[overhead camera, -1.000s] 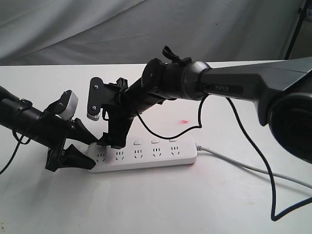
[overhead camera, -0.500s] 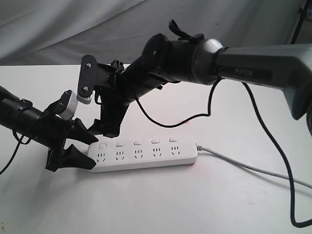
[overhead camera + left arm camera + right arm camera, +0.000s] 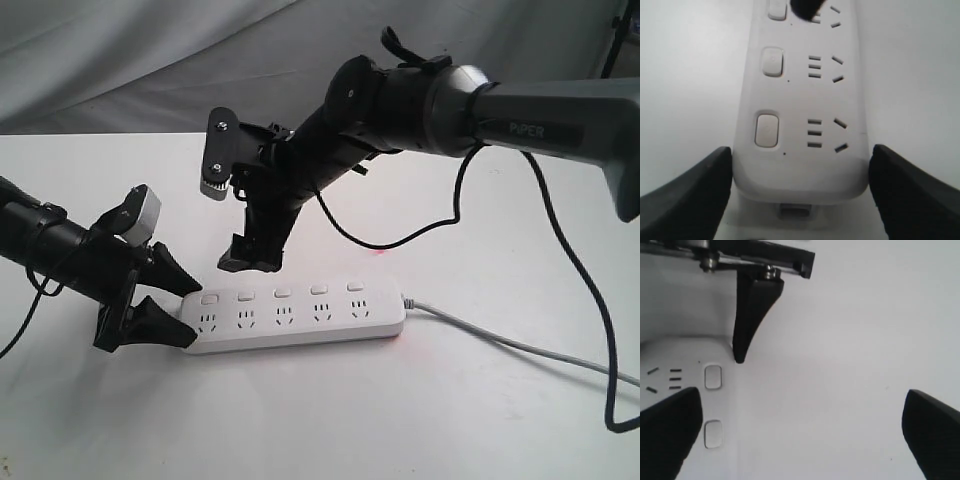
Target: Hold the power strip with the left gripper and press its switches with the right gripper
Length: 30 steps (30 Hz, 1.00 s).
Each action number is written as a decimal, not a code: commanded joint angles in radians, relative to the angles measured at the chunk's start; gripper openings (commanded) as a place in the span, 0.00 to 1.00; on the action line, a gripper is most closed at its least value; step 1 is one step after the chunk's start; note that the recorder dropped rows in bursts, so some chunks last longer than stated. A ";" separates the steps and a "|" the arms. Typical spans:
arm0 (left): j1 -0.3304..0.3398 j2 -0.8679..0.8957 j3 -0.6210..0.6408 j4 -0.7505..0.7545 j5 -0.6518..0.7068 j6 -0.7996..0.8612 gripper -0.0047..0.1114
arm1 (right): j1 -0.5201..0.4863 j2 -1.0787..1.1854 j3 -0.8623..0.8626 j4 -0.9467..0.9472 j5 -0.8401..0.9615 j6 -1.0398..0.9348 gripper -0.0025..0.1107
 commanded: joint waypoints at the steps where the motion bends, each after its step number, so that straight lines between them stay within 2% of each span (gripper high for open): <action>1: -0.008 0.027 0.012 0.077 -0.057 -0.001 0.45 | -0.031 -0.011 0.004 -0.005 0.046 0.006 0.95; 30: -0.008 0.027 0.012 0.077 -0.057 -0.001 0.45 | -0.030 0.100 0.004 0.017 -0.027 -0.013 0.95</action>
